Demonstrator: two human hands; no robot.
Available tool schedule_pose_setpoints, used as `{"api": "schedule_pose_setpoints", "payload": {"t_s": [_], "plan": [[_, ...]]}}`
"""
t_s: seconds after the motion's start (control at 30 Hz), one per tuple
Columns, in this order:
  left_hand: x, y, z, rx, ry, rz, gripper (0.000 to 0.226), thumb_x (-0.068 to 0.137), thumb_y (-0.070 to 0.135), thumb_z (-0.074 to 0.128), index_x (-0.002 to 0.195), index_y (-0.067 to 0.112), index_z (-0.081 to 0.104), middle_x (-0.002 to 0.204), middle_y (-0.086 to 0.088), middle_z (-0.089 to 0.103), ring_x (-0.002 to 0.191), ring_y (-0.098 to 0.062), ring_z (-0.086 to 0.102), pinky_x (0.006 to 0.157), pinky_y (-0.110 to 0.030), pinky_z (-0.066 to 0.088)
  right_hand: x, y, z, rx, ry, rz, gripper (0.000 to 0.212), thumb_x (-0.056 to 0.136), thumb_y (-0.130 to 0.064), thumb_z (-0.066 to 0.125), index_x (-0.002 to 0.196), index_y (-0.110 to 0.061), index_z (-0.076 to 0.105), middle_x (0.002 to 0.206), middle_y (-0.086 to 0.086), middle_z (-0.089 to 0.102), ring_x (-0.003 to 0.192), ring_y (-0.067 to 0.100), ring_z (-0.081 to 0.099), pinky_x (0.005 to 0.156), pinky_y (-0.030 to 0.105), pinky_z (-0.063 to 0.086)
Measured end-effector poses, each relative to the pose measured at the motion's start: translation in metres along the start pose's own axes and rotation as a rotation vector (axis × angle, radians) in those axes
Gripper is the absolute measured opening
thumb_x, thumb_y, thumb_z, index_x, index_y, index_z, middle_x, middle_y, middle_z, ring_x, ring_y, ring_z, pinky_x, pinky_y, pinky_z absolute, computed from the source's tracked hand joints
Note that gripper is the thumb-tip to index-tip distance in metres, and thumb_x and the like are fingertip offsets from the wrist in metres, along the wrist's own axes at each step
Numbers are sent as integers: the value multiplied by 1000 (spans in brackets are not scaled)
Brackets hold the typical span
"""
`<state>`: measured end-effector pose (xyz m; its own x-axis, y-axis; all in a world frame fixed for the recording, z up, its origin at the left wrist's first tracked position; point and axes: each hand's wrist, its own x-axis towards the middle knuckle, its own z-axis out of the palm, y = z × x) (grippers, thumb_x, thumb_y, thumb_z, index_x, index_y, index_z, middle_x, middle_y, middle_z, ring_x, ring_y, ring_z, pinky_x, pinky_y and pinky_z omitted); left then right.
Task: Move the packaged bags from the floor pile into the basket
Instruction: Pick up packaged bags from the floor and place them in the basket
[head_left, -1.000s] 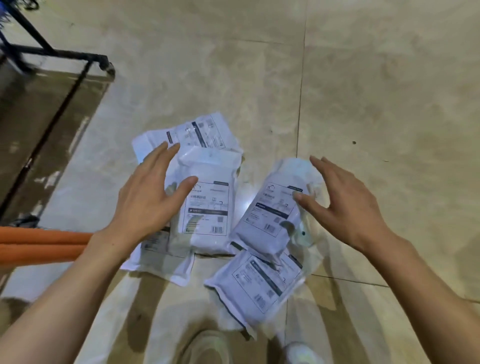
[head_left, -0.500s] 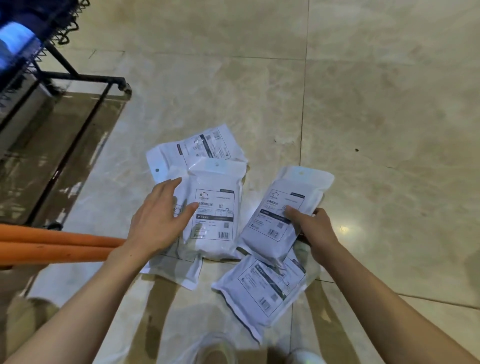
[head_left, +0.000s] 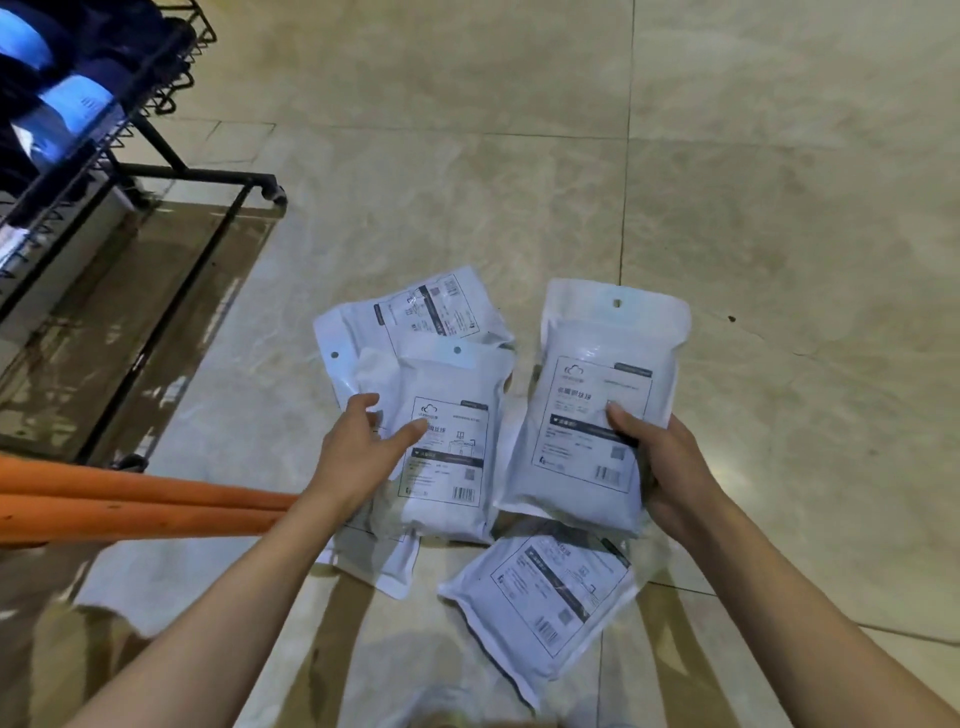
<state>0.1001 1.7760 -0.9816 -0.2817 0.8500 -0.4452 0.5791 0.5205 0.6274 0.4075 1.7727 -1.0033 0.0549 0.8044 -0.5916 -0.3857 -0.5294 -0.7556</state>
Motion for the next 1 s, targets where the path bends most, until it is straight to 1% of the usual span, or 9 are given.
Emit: {"api": "schedule_pose_setpoints", "payload": {"t_s": [0.1,0.23,0.33,0.43,0.5,0.63,0.7,0.87,1.0], "plan": [[13,3,24,37,-6,-102,102,70,58,89,146,10,42,147,-15,48,132,-32,51,101,-39,45,-8,-22,-9,60,1,0,50,84,-24,72,131,-7,67,120,16,77,107,35,76,78,43,65],[18,14,57,193,-19,-181,99,63,49,97,132,9,38,139,-20,38,120,-42,54,93,-48,51,-17,-41,-18,80,-13,-36,43,94,-22,67,134,-6,66,124,18,75,112,37,73,92,48,60],[20,16,65,174,-48,-203,80,66,45,96,121,6,52,126,-18,62,105,-37,63,77,-40,48,-24,-46,-20,53,-16,-54,40,96,-22,65,132,-6,67,122,18,76,112,37,73,92,47,60],[19,16,68,68,-51,-165,58,71,36,94,111,10,61,110,-10,70,96,-31,62,76,-36,48,-29,-48,-21,14,-9,-70,41,95,-23,66,132,-5,67,121,18,76,112,39,73,94,49,58],[13,17,68,-31,-40,-106,54,72,29,93,112,14,59,107,-6,69,100,-31,64,80,-37,51,-31,-50,-19,-11,-1,-80,39,96,-22,66,130,-6,68,119,17,77,109,37,75,89,46,61],[2,33,49,-249,-30,17,49,75,19,91,113,18,61,101,4,71,94,-19,68,66,-28,50,-36,-55,-11,-54,-1,-107,36,96,-20,66,129,-5,68,115,16,78,103,34,76,79,40,64],[-3,49,30,-371,-25,50,44,77,13,90,110,21,62,99,8,72,93,-13,69,66,-27,51,-39,-62,-7,-74,0,-110,35,97,-20,66,128,-5,68,114,16,79,103,35,77,79,40,65],[-25,85,-16,-570,-35,63,47,76,9,90,117,19,67,104,0,79,92,-19,77,75,-36,62,-59,-88,7,-91,31,-100,31,97,-20,66,125,-6,70,113,15,79,102,34,77,80,42,65],[-57,113,-54,-637,-81,69,44,79,5,87,117,17,68,102,0,81,91,-19,79,75,-36,63,-88,-121,20,-122,68,-84,30,96,-20,67,123,-7,71,111,14,80,101,34,77,85,46,61]]}}
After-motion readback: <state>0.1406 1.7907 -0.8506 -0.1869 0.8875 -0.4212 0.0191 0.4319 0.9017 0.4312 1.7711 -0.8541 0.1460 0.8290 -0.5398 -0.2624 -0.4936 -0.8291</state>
